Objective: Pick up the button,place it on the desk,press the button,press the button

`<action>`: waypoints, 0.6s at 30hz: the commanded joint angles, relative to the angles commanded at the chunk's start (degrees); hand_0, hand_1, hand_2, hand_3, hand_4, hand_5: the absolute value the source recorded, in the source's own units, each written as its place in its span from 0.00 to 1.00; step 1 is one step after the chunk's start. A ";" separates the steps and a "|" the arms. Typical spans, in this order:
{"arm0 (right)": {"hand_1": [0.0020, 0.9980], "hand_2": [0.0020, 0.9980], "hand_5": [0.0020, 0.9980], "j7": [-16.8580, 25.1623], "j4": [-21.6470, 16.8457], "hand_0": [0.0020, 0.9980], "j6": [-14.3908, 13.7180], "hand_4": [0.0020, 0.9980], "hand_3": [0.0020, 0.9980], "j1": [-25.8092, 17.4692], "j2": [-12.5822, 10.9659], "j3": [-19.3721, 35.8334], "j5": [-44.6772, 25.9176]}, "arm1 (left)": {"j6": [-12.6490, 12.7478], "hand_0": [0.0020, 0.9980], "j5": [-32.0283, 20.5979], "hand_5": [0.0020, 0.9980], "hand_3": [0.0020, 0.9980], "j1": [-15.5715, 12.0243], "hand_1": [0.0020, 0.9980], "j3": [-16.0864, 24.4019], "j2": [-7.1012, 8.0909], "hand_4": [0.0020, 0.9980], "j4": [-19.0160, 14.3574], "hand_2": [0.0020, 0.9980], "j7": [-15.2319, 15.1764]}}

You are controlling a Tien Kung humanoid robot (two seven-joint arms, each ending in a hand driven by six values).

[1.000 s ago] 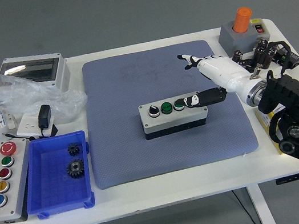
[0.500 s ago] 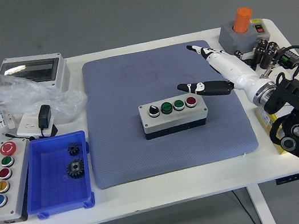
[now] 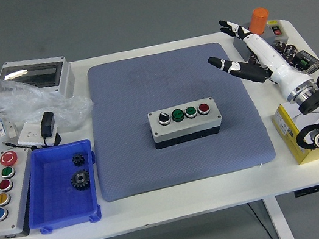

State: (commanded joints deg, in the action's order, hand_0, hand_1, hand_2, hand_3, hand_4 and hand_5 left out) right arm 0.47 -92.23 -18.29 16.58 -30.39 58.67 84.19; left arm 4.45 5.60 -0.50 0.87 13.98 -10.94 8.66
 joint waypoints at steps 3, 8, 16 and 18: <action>0.90 0.89 0.86 1.27 0.21 0.98 -0.46 1.00 0.90 -0.67 0.27 1.31 -1.57 | -0.21 0.69 0.33 0.37 0.63 0.36 0.71 0.44 0.13 0.62 -0.08 0.63 0.20; 0.87 0.86 0.86 2.43 0.36 0.96 -0.79 1.00 0.87 -1.76 0.53 3.18 -3.36 | -0.31 0.69 0.82 0.37 0.63 0.91 0.70 1.21 0.54 0.62 -0.24 0.63 0.32; 0.86 0.85 0.87 4.02 0.70 0.94 -1.08 1.00 0.85 -3.20 0.95 6.34 -5.47 | -0.36 0.69 0.84 0.37 0.63 1.28 0.70 1.71 0.92 0.62 -0.36 0.63 0.38; 0.86 0.85 0.87 4.11 0.66 0.94 -1.22 1.00 0.85 -3.37 1.10 7.06 -5.22 | -0.39 0.69 0.67 0.37 0.63 1.25 0.70 1.59 0.93 0.62 -0.36 0.63 0.41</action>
State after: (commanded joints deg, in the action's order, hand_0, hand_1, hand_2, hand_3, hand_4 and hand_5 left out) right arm 4.58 -91.57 -19.51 13.21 -29.30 65.72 78.97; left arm 4.05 6.28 0.75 2.46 14.90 -11.30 9.07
